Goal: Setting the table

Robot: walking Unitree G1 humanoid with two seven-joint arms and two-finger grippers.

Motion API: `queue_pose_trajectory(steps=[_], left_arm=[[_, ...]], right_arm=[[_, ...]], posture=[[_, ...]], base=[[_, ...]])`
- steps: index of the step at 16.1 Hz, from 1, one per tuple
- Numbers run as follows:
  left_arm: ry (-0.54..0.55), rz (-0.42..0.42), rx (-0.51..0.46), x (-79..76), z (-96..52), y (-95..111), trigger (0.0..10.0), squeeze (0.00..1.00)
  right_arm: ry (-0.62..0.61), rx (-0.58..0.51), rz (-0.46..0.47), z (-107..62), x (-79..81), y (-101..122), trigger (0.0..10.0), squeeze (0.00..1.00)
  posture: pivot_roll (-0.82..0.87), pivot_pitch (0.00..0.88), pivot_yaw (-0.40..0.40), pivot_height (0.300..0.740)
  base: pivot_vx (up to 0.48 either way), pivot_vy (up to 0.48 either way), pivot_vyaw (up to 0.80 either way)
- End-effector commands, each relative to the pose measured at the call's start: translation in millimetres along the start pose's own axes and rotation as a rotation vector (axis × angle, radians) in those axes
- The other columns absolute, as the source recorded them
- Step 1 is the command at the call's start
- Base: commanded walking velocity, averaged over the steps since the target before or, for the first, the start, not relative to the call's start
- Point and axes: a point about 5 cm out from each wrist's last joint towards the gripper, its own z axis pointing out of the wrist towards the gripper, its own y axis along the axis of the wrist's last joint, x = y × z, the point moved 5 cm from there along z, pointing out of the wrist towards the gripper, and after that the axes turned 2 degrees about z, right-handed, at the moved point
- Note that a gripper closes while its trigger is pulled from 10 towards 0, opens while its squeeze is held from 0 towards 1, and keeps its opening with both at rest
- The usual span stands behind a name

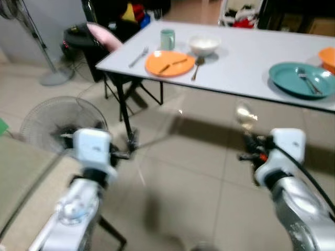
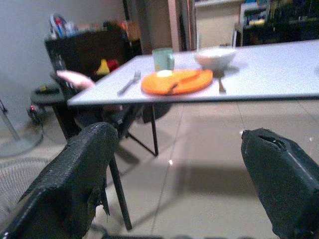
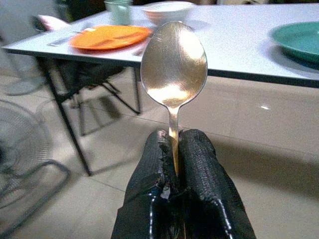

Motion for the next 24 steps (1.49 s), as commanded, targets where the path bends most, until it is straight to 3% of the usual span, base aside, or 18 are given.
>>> queue_pose_trajectory(steps=[1,5,13,16,18,24], left_arm=[[0.025,0.029,-0.016,7.6,-1.9,4,10.0,0.0],[0.023,0.017,-0.014,7.4,-3.1,4,10.0,0.0],[0.022,0.012,-0.007,5.9,-3.4,2,10.0,0.0],[0.047,0.013,-0.005,9.4,-2.2,2,10.0,0.0],[0.055,0.008,-0.005,10.1,-2.1,2,10.0,0.0],[0.038,0.001,0.002,5.0,-2.3,1,10.0,0.0]], right_arm=[[0.022,-0.036,-0.004,2.2,5.9,11,10.0,0.0],[0.011,-0.055,-0.031,8.6,0.2,20,10.0,0.0],[0.05,-0.077,-0.042,14.2,5.8,29,10.0,0.0],[0.22,-0.086,-0.026,26.5,31.0,43,10.0,0.0],[0.264,-0.091,-0.077,30.4,41.5,45,10.0,0.0],[0.271,-0.078,-0.097,36.4,44.0,45,10.0,0.0]], posture=[[-0.11,0.0,0.055,0.74],[-0.11,0.0,0.045,0.74],[-0.11,0.0,0.042,0.74],[-0.1,0.0,0.037,0.74],[-0.1,0.0,0.034,0.74],[-0.09,0.0,0.03,0.74]], base=[[0.274,0.0,-0.8],[0.305,0.0,-0.8],[0.36,0.0,-0.8],[0.363,0.0,0.0],[0.36,0.0,0.0],[0.364,0.0,0.27]])
